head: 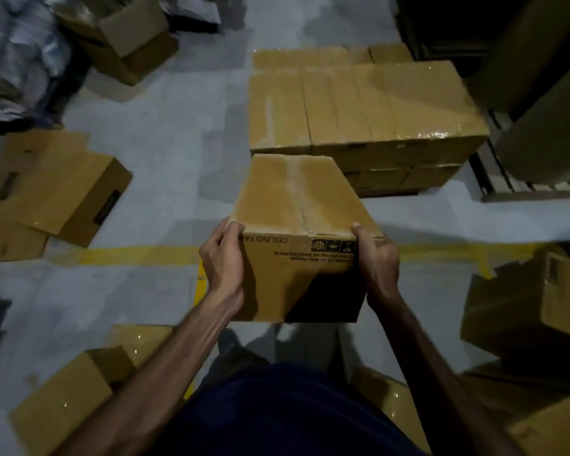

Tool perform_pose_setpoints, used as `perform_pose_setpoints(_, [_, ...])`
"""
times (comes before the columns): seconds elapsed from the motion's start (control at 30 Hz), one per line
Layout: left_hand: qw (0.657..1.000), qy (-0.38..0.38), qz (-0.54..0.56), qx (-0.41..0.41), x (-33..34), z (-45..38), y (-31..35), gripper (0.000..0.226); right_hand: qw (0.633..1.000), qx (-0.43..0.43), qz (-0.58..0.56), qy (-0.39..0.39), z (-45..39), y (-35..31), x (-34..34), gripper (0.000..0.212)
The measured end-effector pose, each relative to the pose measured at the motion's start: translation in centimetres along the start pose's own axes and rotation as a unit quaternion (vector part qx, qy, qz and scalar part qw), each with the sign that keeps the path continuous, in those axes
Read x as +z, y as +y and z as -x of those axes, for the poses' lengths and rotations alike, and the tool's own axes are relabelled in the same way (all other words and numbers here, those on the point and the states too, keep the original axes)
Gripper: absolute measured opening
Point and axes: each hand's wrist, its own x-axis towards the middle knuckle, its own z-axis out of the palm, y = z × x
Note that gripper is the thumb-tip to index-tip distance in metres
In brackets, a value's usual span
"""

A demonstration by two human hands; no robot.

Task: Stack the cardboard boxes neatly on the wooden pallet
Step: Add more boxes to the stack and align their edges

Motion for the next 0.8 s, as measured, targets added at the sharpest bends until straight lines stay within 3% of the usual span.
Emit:
perform_pose_setpoints(0.07, [0.998, 0.049, 0.043, -0.009, -3.6, -2.1, 1.4, 0.013, 0.999, -0.030, 0.005, -0.025, 1.0, -3.2, 3.9, 0.044])
perform_pose_setpoints(0.17, [0.988, 0.116, 0.103, -0.007, -8.6, -5.2, 3.9, 0.043, 0.996, -0.083, 0.008, -0.042, 2.3, -8.0, 10.8, 0.049])
perform_pose_setpoints(0.4, [0.966, 0.208, 0.146, 0.050, -18.4, -14.7, 9.0, 0.063, 0.988, -0.122, 0.002, -0.096, 5.4, -15.5, 26.7, 0.041])
perform_pose_setpoints(0.5, [0.964, 0.212, 0.156, 0.049, -20.8, -19.1, 11.0, 0.049, 0.984, -0.124, 0.002, -0.124, 5.4, -18.0, 31.8, 0.021])
perform_pose_setpoints(0.57, [0.963, 0.209, 0.159, 0.058, -21.3, -22.4, 11.8, 0.035, 0.983, -0.128, -0.001, -0.133, 4.7, -19.5, 34.8, 0.028])
perform_pose_setpoints(0.8, [0.961, 0.234, 0.137, 0.044, -19.6, -35.9, 14.1, 0.039, 0.975, -0.161, -0.001, -0.154, -2.5, -23.9, 44.6, 0.062])
